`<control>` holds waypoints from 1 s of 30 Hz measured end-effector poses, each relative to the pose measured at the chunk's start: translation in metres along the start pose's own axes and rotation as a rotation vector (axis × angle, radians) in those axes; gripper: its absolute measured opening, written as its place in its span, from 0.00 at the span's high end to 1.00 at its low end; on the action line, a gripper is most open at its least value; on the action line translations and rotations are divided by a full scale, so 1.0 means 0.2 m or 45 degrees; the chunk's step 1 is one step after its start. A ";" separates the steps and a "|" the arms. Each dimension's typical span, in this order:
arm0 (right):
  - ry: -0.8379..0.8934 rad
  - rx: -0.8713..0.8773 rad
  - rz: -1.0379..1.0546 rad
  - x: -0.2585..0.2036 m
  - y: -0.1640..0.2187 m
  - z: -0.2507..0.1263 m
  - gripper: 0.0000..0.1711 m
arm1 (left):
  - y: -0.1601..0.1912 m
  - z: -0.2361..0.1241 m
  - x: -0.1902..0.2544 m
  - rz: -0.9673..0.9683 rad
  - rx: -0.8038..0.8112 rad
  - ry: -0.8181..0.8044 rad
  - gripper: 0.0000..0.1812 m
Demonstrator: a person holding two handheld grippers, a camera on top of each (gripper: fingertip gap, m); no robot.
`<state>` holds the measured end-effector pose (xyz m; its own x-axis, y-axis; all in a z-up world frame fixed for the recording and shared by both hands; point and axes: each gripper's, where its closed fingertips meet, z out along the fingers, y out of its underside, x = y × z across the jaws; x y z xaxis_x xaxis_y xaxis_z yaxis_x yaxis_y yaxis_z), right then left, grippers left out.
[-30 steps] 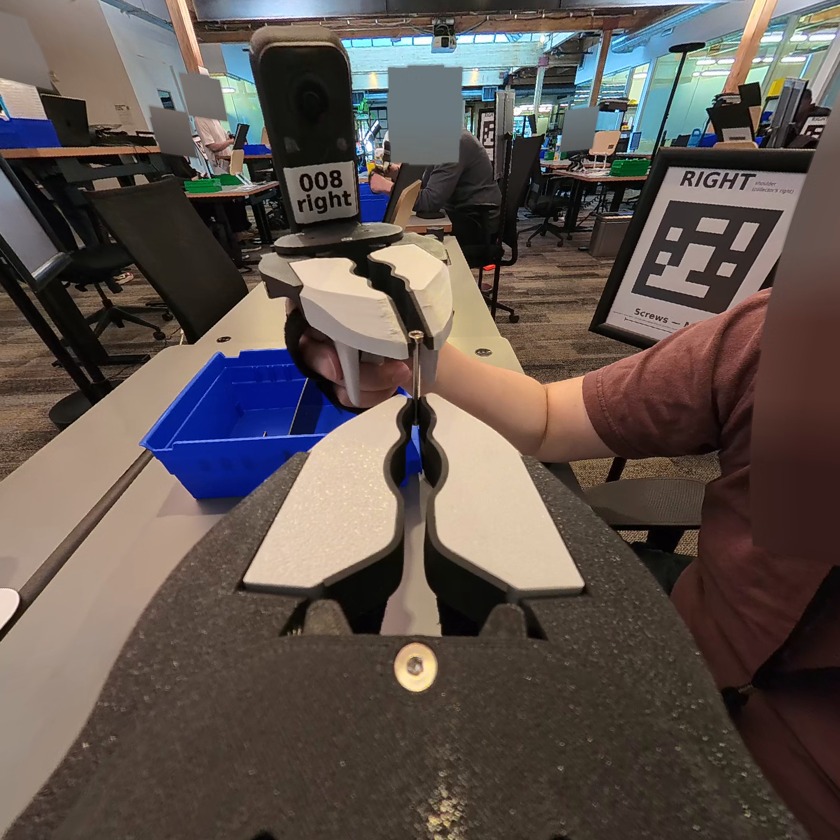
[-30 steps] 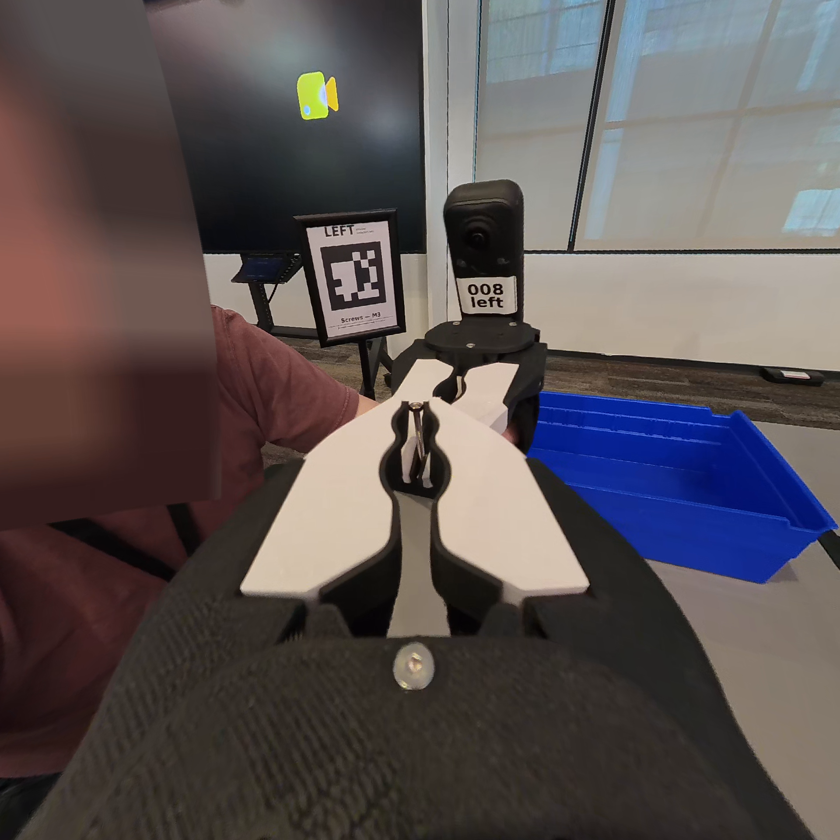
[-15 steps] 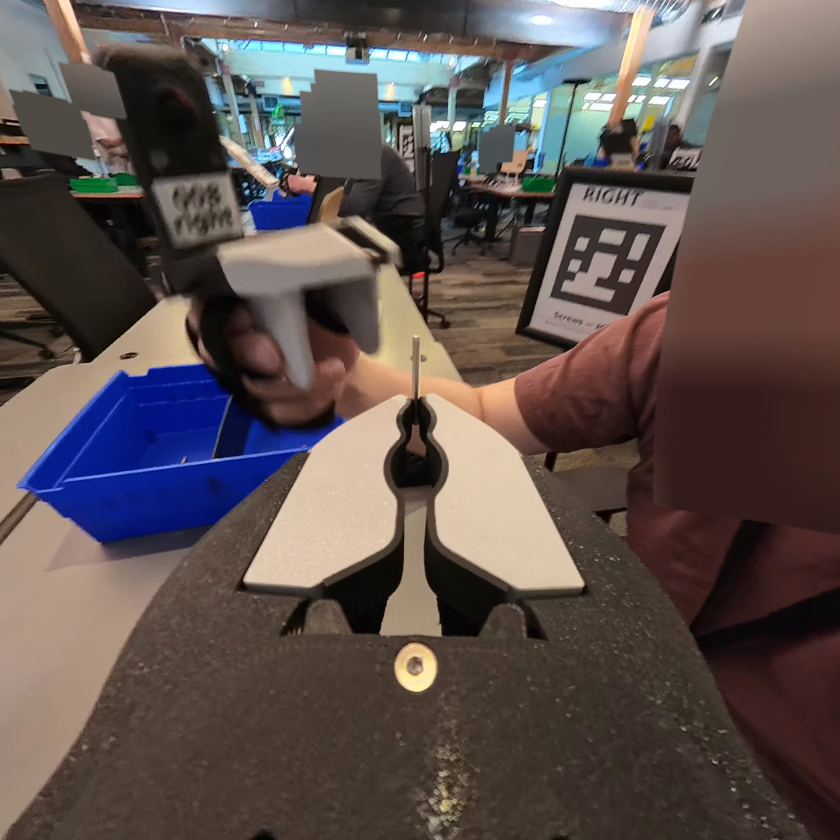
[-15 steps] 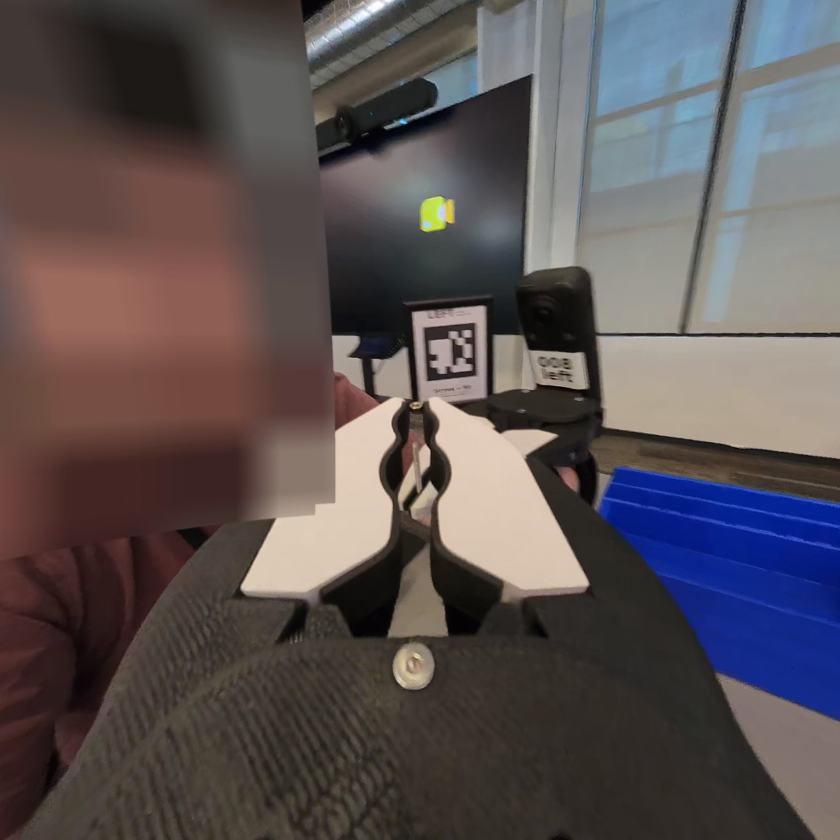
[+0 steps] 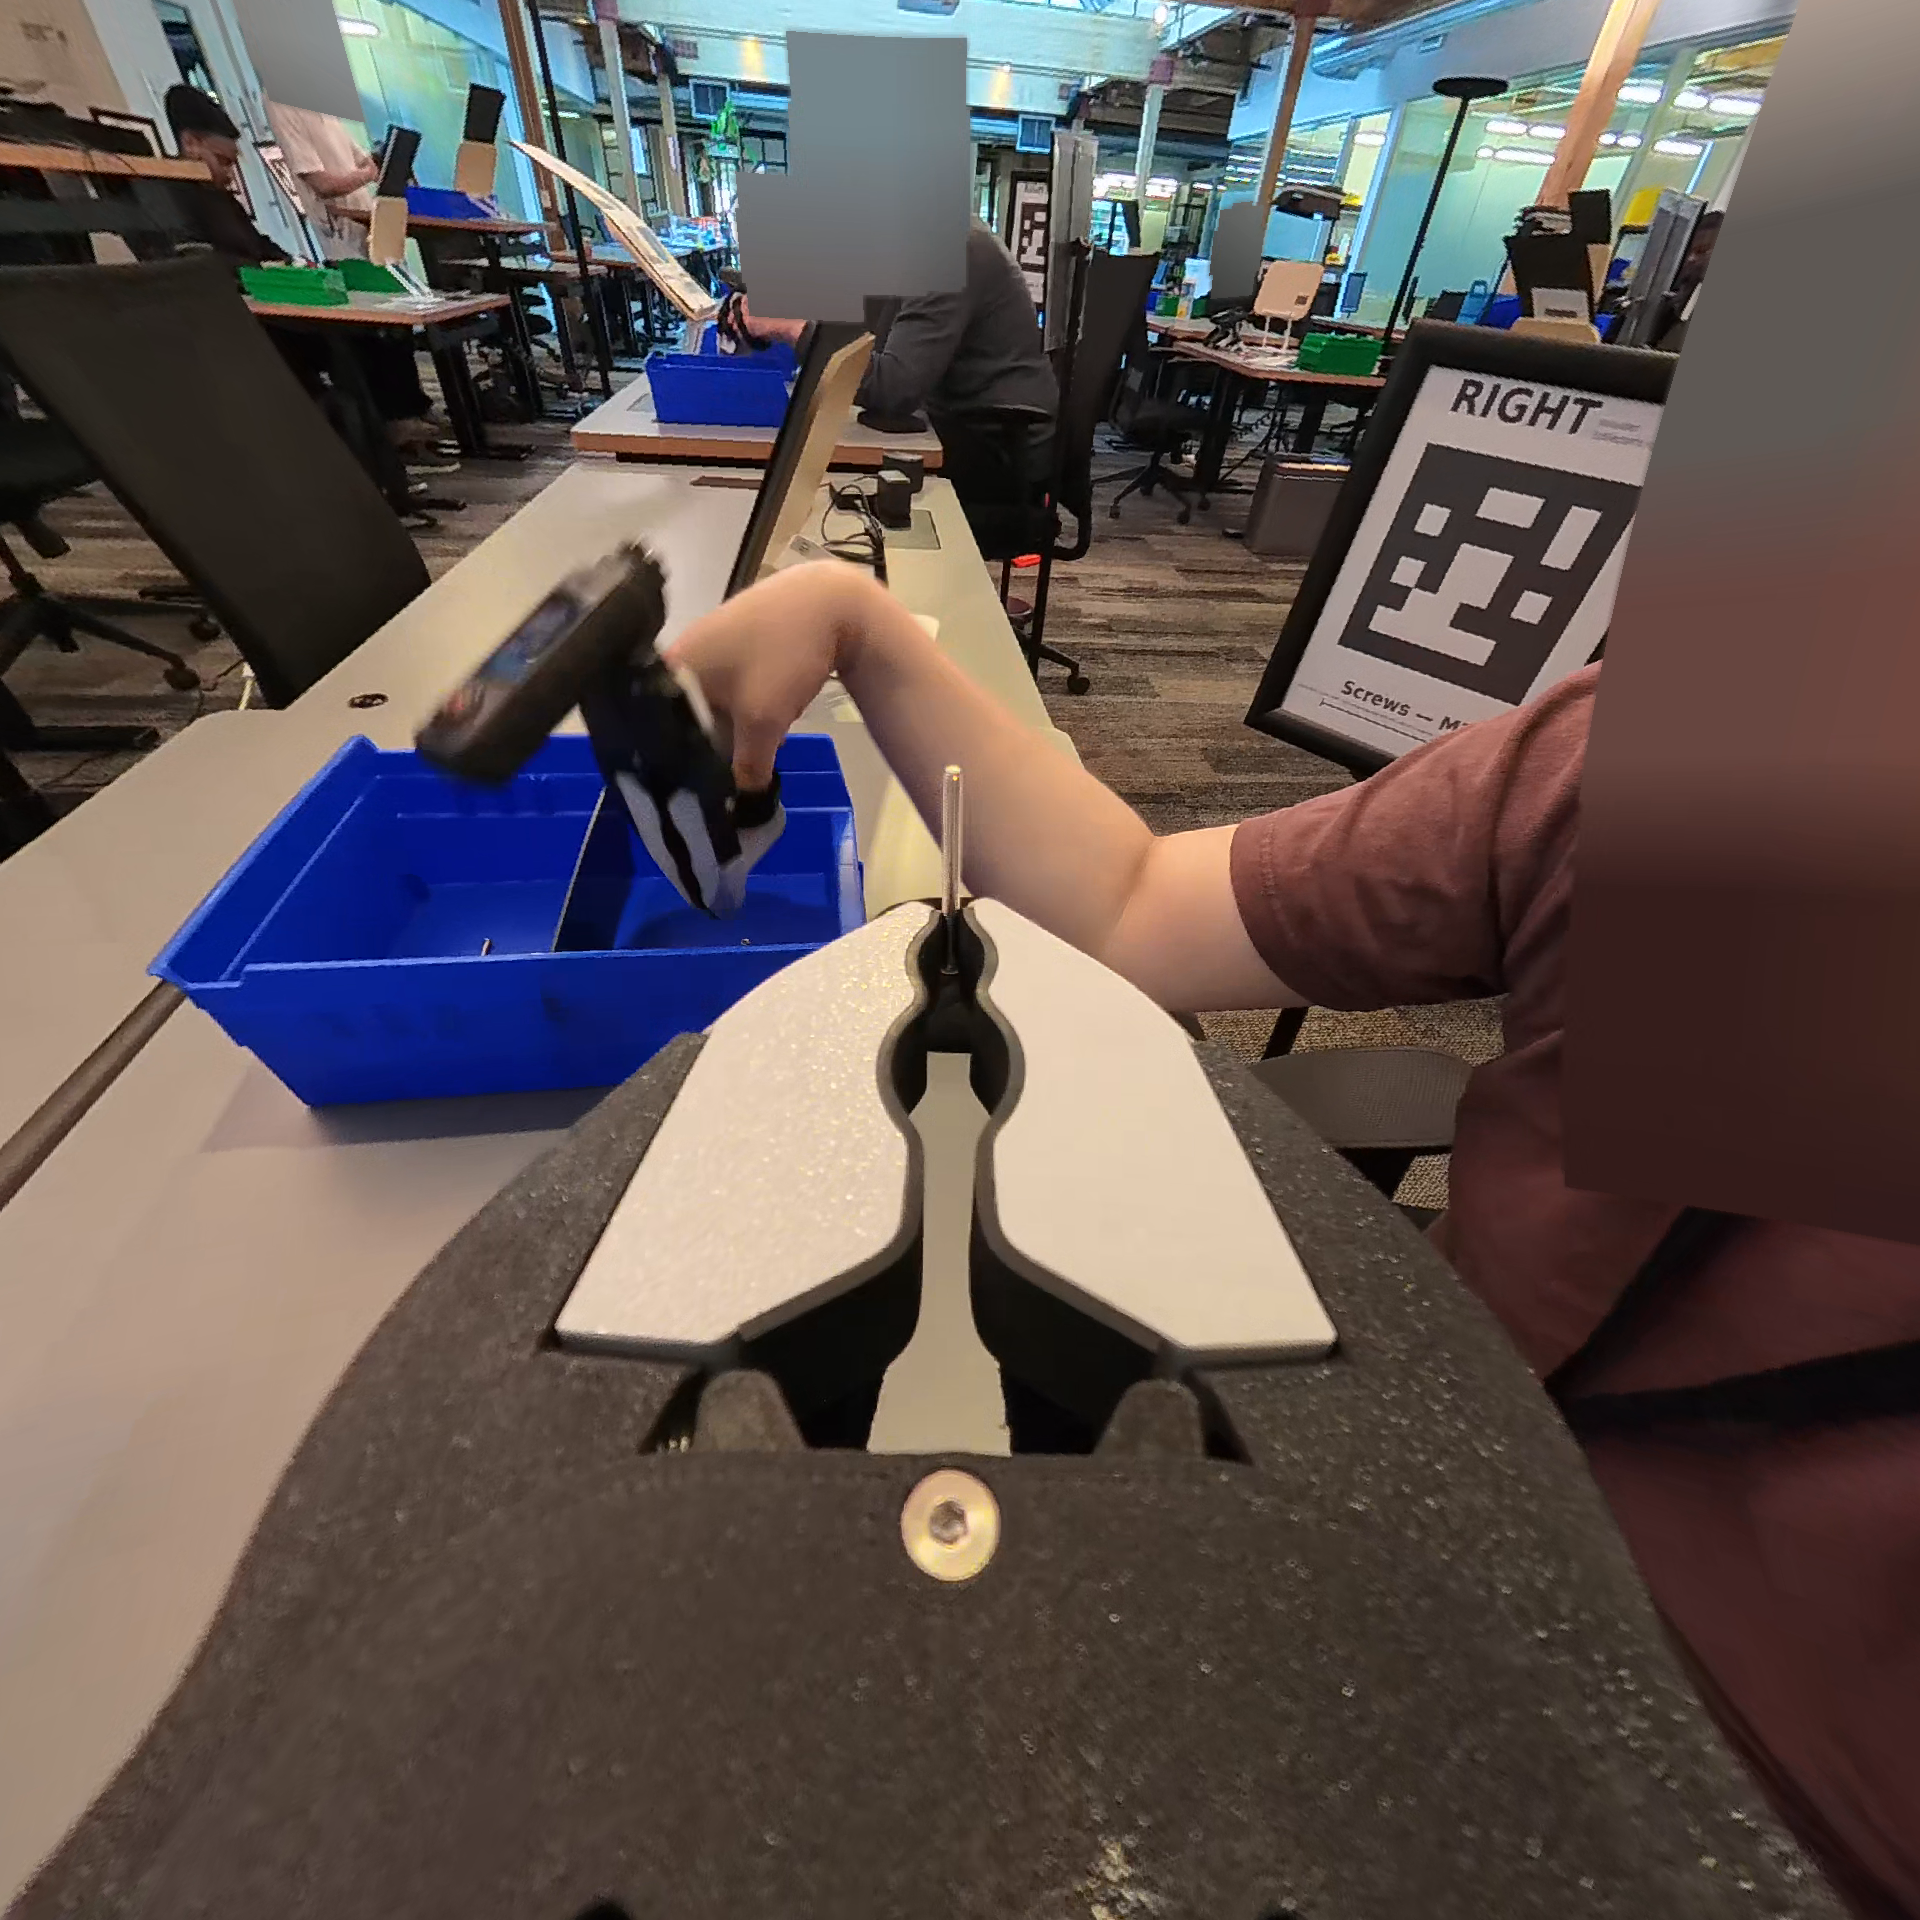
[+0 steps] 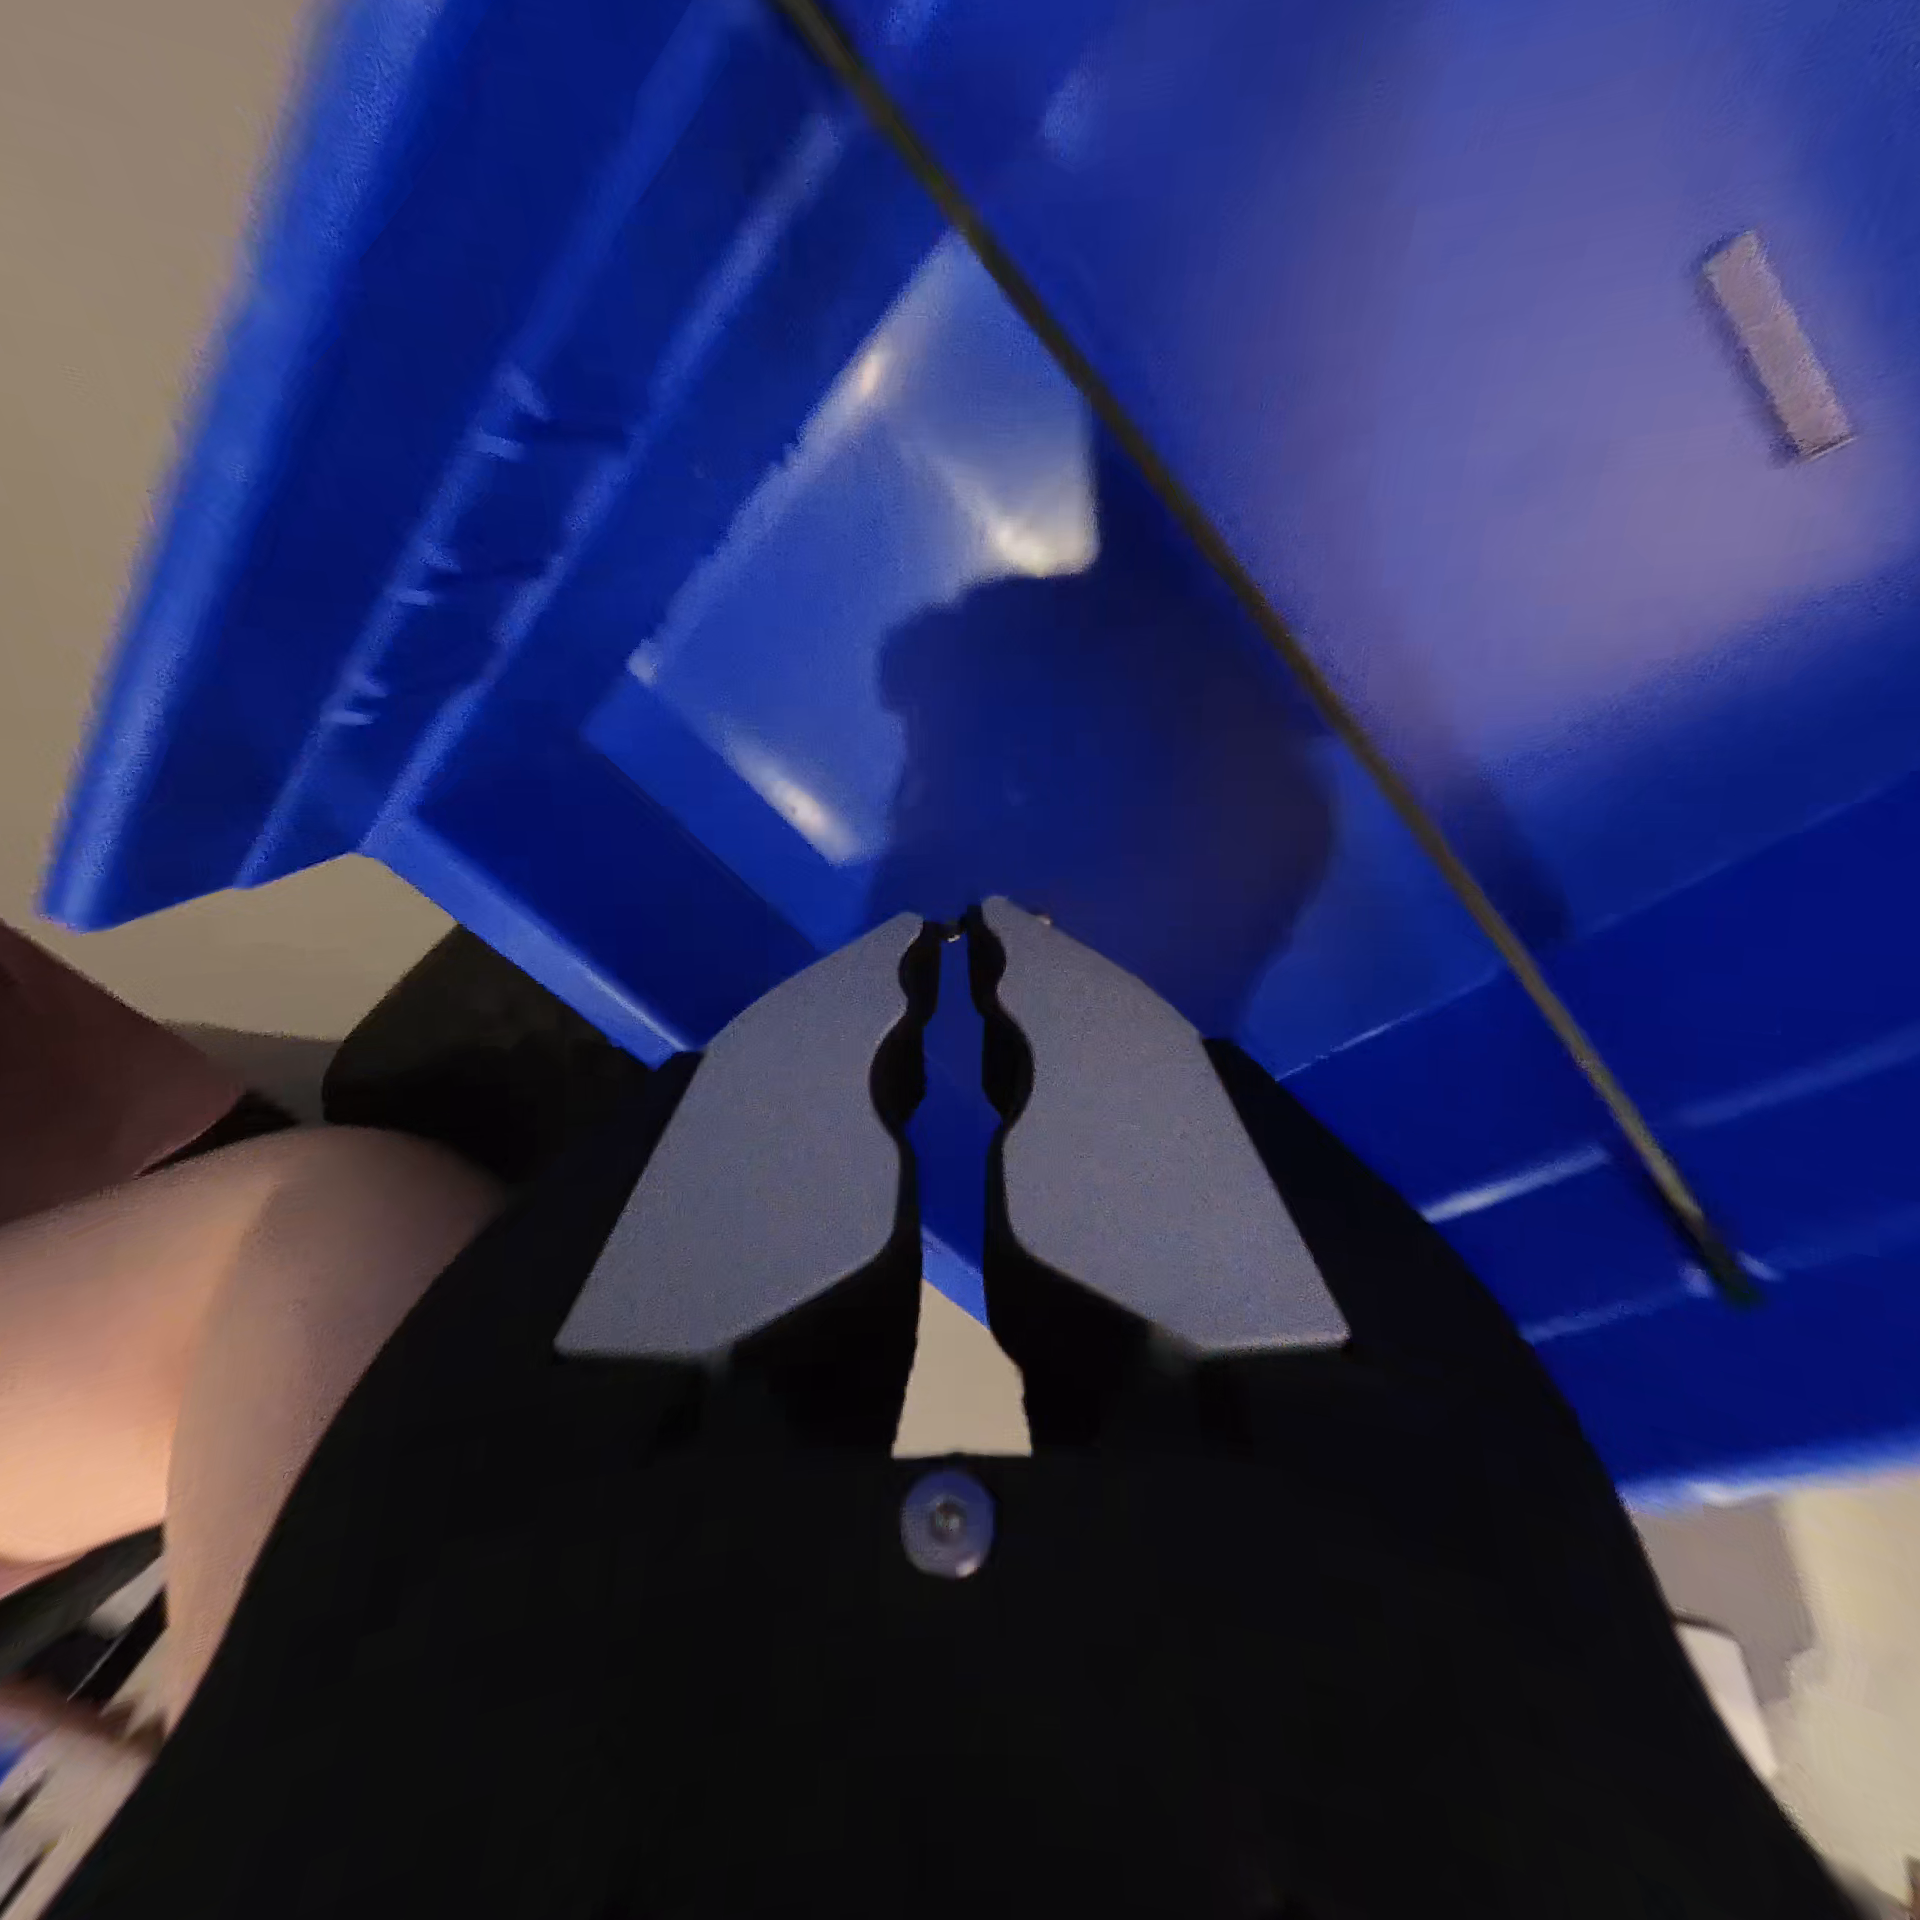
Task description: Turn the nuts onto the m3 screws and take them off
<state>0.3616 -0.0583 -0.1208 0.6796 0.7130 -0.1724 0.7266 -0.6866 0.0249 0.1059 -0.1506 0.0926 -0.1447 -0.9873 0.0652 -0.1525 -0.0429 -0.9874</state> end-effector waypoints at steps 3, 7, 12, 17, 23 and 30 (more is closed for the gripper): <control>-0.054 -0.111 0.062 0.02 0.02 0.09 0.96 | 0.01 0.00 -0.01 0.000 -0.008 -0.006 0.99; -0.107 -0.038 0.103 0.01 -0.02 0.09 0.91 | 0.01 0.01 -0.01 -0.003 -0.008 -0.004 0.99; -0.021 0.093 0.080 0.00 -0.01 -0.04 0.87 | 0.00 -0.01 -0.03 -0.004 0.005 -0.035 0.99; 0.158 0.650 -0.351 -0.26 -0.24 -0.44 0.83 | -0.05 -0.07 -0.10 -0.034 0.091 -0.129 0.99; -0.014 1.428 -0.920 -0.94 -0.59 -0.95 0.76 | -0.05 -0.08 -0.14 -0.055 0.106 -0.177 0.99; -0.586 1.762 -0.881 -1.34 -0.78 -1.11 0.82 | -0.05 -0.07 -0.14 -0.042 0.106 -0.180 0.99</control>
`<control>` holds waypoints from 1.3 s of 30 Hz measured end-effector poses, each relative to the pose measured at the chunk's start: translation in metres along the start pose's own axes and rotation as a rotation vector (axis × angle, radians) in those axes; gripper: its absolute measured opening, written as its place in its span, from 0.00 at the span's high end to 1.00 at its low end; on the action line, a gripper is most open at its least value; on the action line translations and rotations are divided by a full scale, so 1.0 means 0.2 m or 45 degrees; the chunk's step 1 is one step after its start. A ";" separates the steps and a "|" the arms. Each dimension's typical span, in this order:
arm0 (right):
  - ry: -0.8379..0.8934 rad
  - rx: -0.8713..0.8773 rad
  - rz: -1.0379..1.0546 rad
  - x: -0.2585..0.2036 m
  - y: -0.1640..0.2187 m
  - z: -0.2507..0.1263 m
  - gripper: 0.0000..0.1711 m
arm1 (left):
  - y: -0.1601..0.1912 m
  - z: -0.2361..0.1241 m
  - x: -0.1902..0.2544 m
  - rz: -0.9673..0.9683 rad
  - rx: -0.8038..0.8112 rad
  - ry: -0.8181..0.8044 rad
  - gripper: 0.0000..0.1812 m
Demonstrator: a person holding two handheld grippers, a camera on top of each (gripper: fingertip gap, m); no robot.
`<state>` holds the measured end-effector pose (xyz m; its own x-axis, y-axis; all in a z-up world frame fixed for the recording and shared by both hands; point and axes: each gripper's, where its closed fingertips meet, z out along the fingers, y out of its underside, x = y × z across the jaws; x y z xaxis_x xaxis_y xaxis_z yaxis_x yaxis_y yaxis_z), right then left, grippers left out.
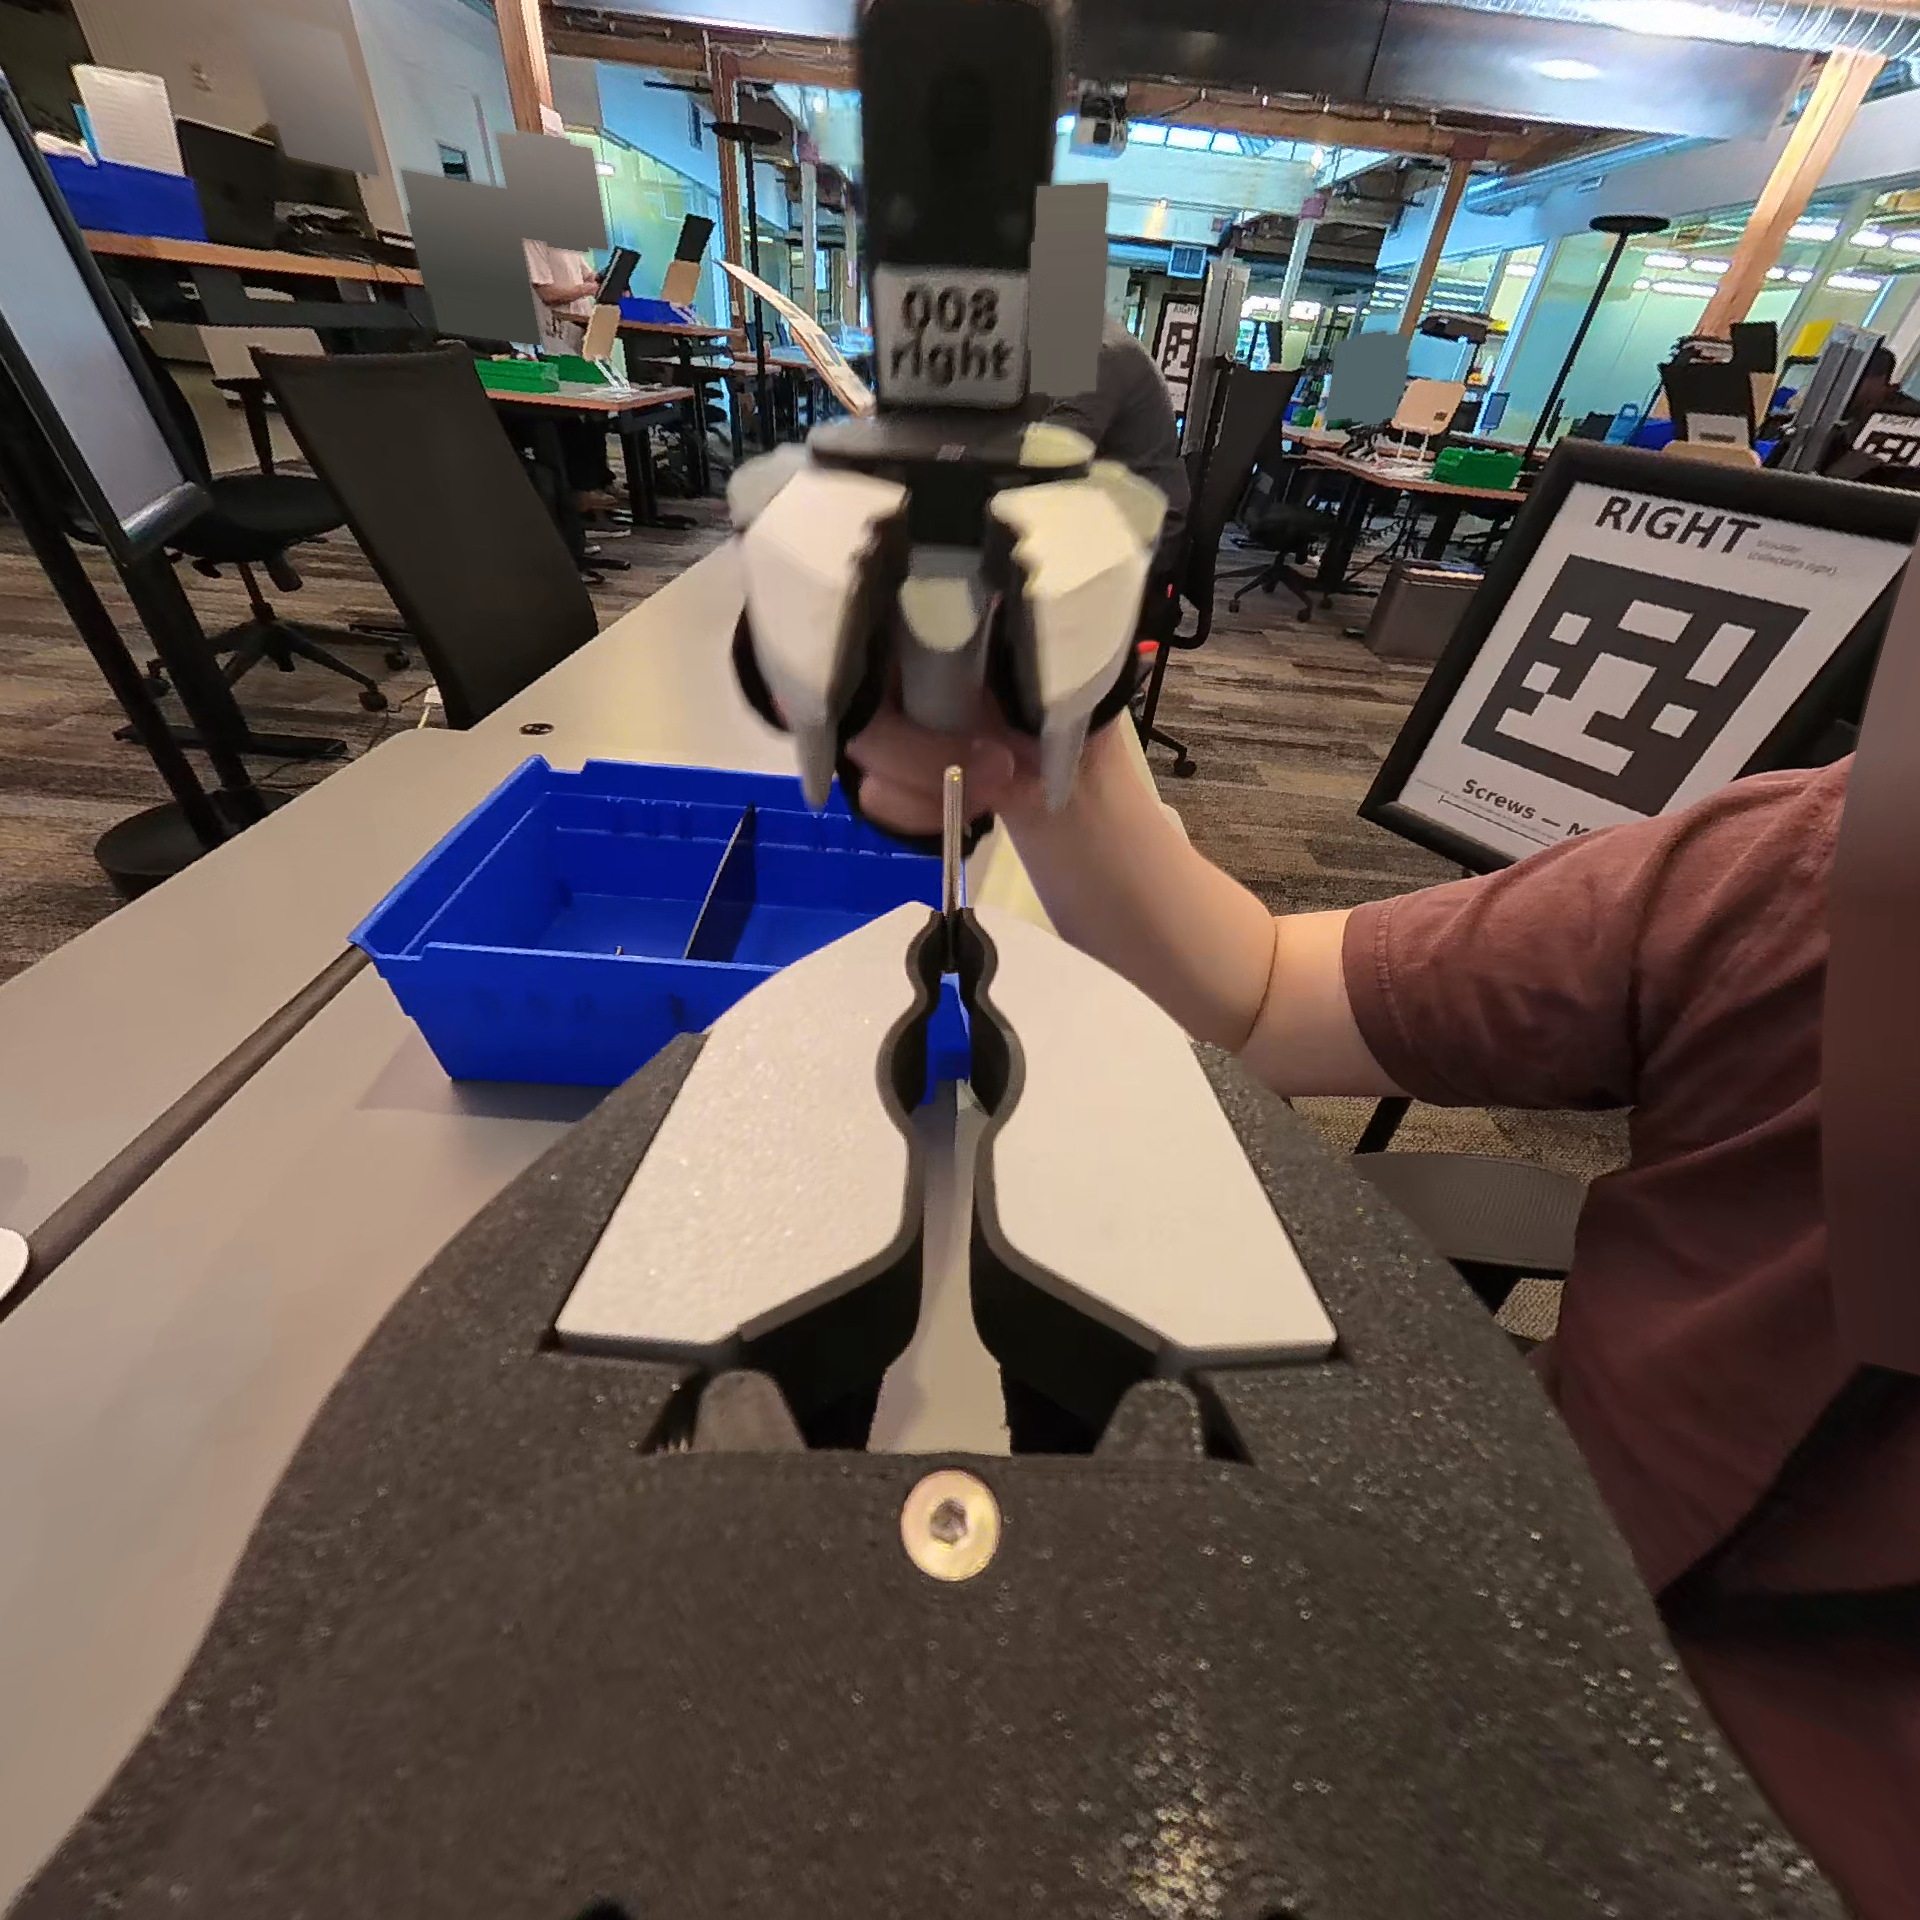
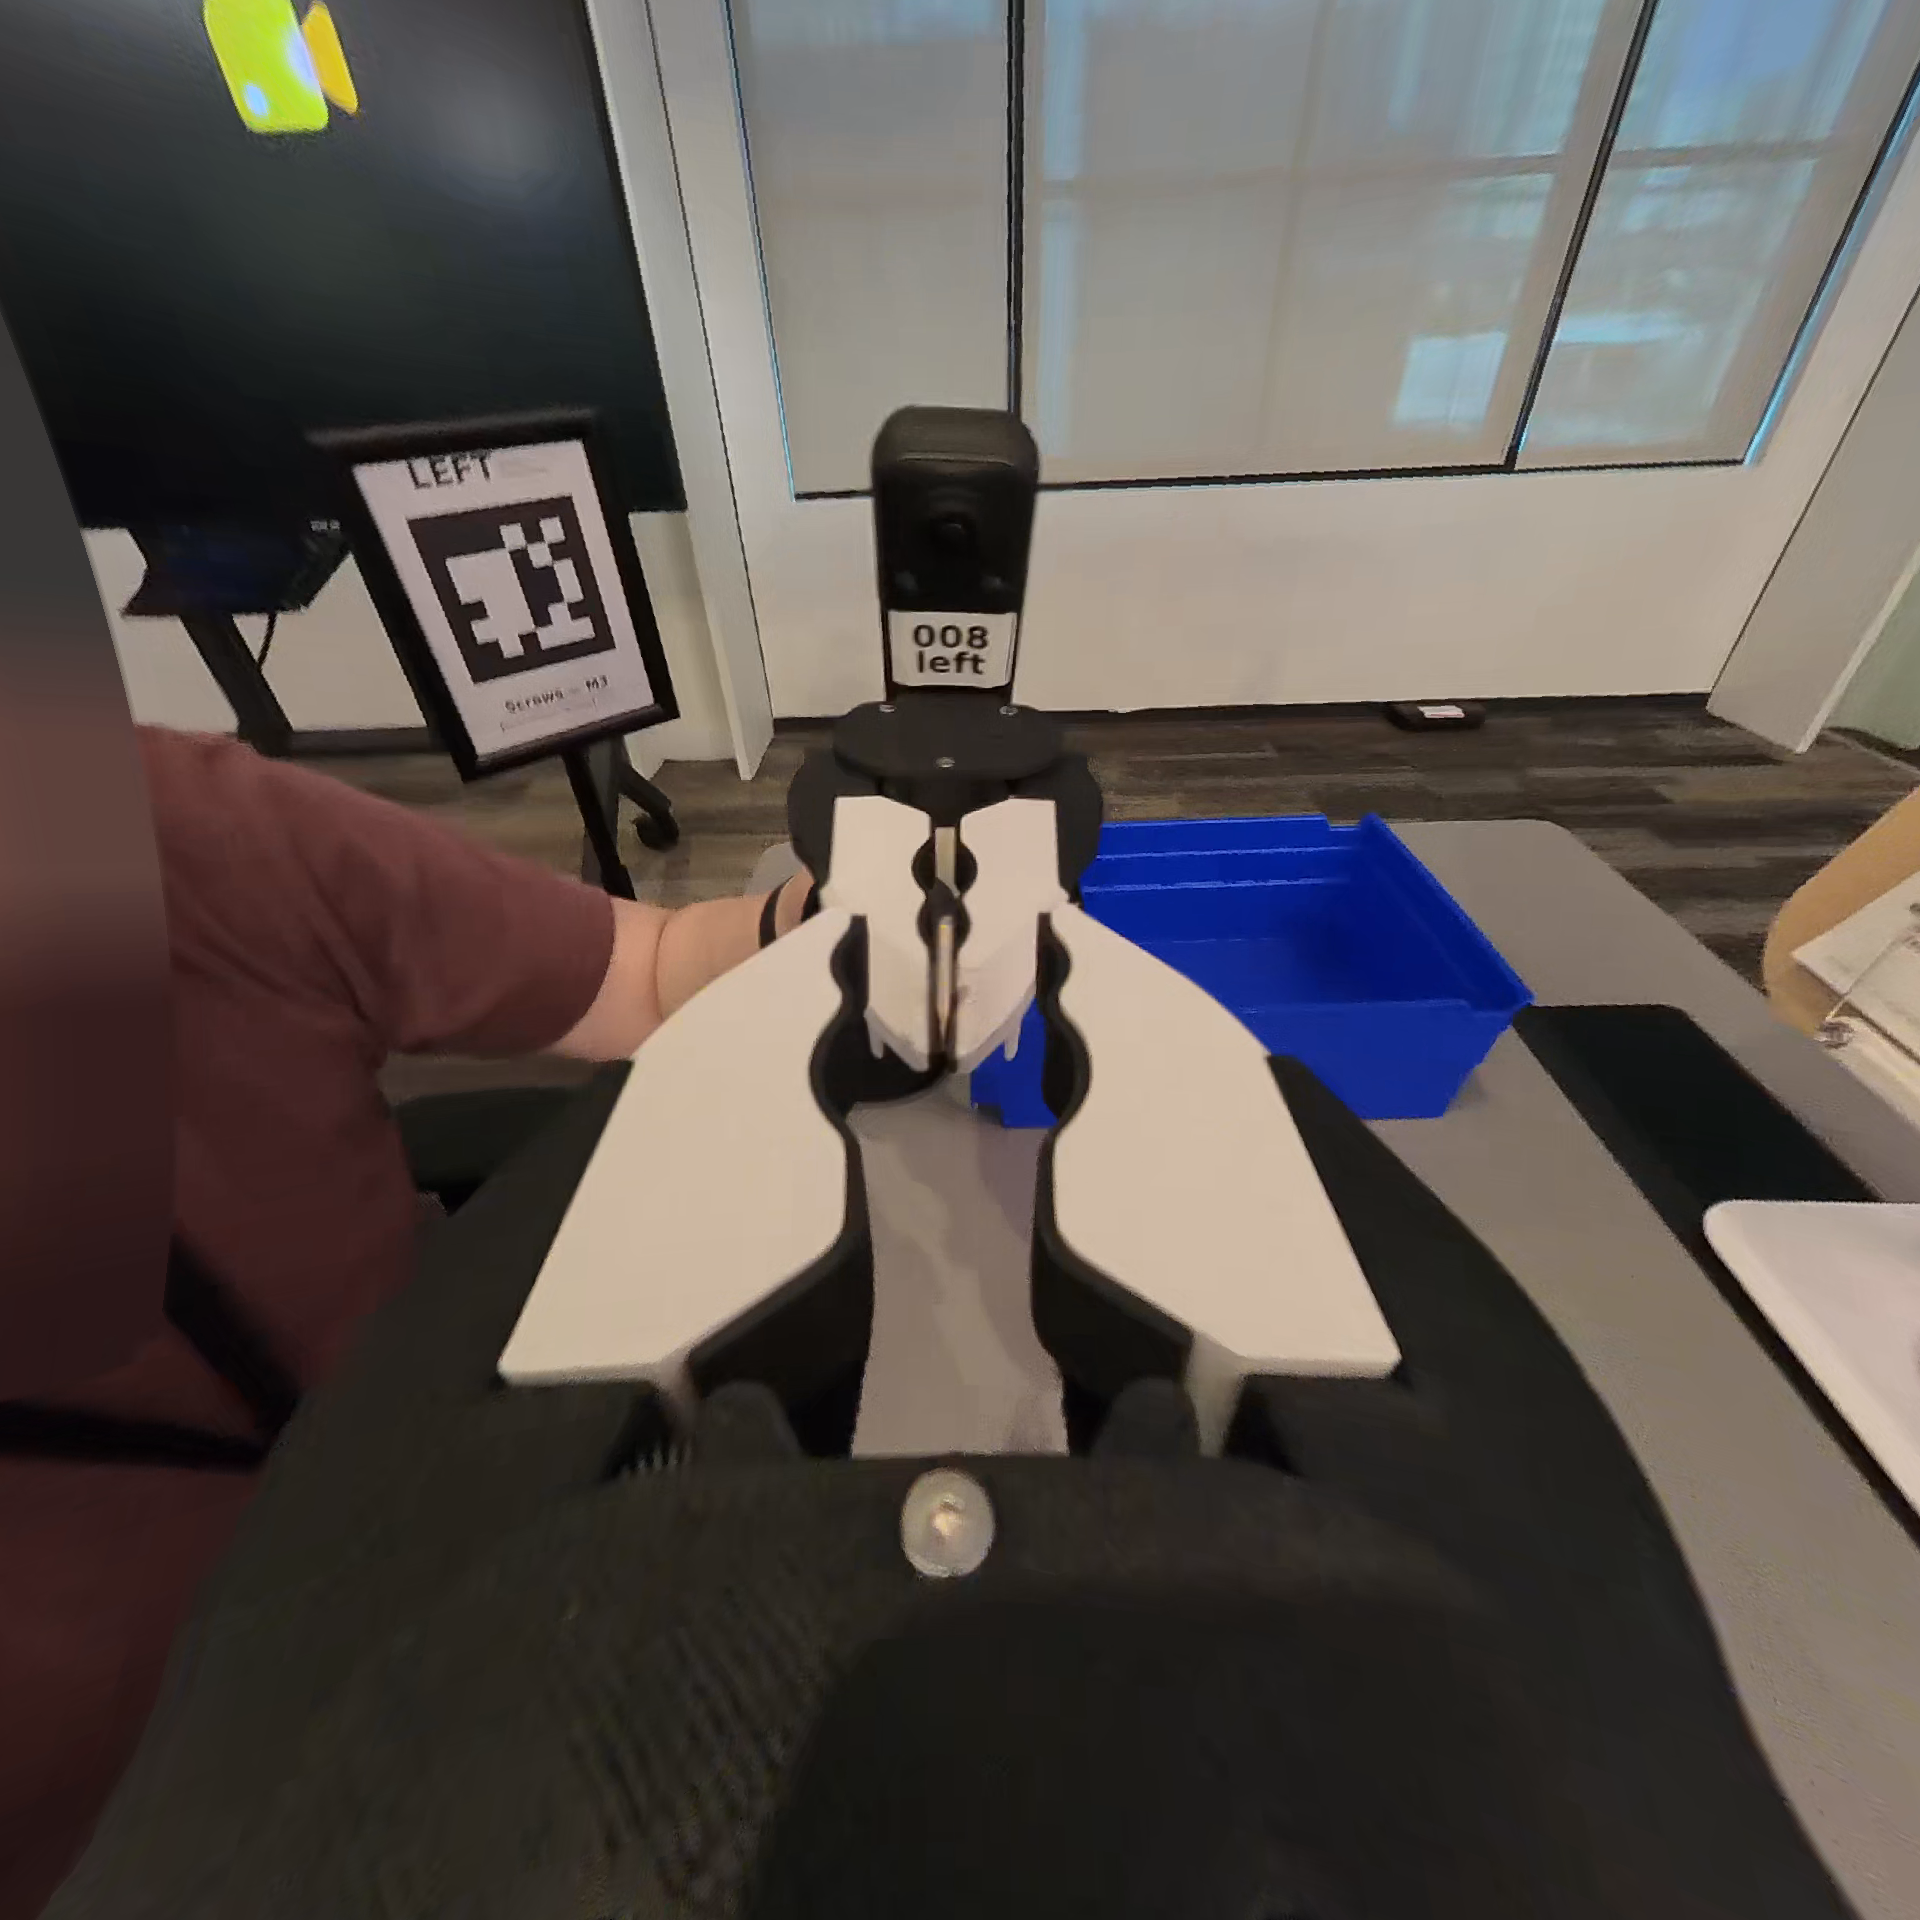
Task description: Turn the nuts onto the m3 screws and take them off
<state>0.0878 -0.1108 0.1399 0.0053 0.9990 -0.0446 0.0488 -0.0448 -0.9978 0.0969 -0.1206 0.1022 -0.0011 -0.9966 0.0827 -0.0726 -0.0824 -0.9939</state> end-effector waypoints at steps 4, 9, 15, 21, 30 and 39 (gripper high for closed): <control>-0.063 -0.024 0.067 0.01 0.06 0.06 0.86 | -0.01 -0.01 0.00 -0.002 0.004 -0.001 0.99; -0.105 -0.030 0.055 -0.01 0.09 0.11 0.91 | 0.00 -0.01 0.00 -0.011 0.007 0.016 0.99; -0.114 0.011 0.063 0.00 0.08 0.09 0.98 | -0.02 -0.02 -0.02 -0.057 0.046 0.021 0.91; 0.398 -0.173 0.074 0.39 0.14 -0.29 0.98 | -0.03 -0.05 -0.07 -0.078 0.033 -0.054 0.82; 1.537 -1.125 0.798 0.97 1.06 -1.41 0.98 | 0.01 -0.06 -0.07 -0.109 -0.064 -0.058 0.83; 1.514 -1.292 0.916 0.95 1.22 -1.41 0.97 | 0.05 -0.04 -0.07 -0.135 -0.101 -0.040 0.83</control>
<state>0.3828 0.0676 -0.0981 0.9641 0.2493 0.0912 0.2654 -0.8997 -0.3466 0.0888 -0.1080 0.0923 0.0419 -0.9821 0.1837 -0.1496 -0.1880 -0.9707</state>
